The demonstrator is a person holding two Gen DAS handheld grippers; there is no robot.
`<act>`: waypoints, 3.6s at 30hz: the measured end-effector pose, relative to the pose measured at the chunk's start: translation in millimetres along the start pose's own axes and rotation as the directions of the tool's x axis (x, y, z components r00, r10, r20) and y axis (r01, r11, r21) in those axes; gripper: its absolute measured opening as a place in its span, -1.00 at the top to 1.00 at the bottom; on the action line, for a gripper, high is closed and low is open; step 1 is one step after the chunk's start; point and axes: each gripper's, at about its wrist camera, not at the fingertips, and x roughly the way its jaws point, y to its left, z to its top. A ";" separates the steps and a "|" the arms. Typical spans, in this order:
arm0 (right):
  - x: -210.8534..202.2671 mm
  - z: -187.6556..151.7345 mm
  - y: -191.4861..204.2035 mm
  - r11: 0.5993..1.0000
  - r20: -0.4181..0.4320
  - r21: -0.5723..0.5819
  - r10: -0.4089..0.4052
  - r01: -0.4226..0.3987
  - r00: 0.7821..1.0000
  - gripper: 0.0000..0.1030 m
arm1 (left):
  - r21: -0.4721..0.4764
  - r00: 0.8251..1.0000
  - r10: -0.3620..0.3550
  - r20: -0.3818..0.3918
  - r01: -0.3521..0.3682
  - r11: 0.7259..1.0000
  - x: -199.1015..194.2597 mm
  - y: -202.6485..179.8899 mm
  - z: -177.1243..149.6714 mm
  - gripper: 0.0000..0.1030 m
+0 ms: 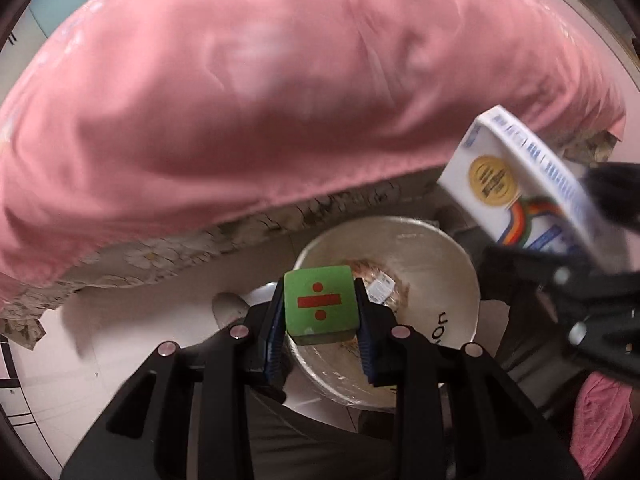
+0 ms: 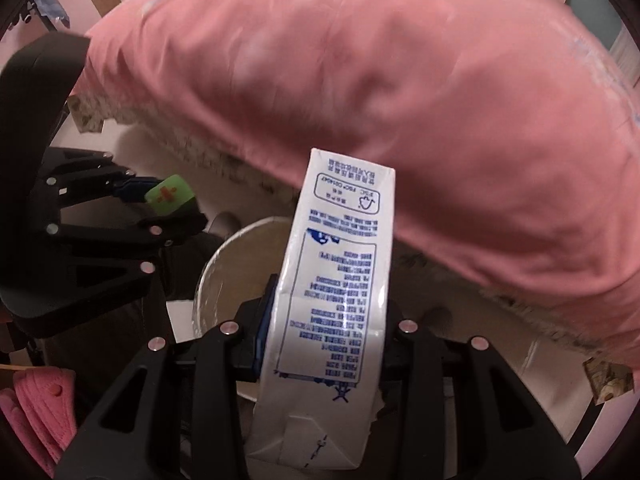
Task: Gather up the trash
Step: 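Carry green cube in left tool while right tool carries milk carton over bowl, then open left tool dropping green cube into bowl while right tool releases carton, then move both open tools from the bowl back over the bed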
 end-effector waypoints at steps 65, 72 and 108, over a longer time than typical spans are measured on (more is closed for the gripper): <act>239.2 -46.5 -13.9 0.948 -0.512 0.299 0.258 -0.112 0.819 -0.17 | -0.186 0.861 -0.173 -0.478 0.094 0.978 226.9 -3.1 -25.3 0.09; 233.5 -45.1 -14.8 0.943 -0.496 0.306 0.278 -0.134 0.823 -0.19 | -0.197 0.859 -0.191 -0.476 0.107 0.974 226.4 -3.5 -24.3 0.07; -57.0 10.6 -53.7 0.997 -0.018 0.075 0.020 -0.019 1.000 -0.19 | -0.013 0.998 -0.006 0.064 0.007 1.000 -48.6 30.9 39.6 -0.11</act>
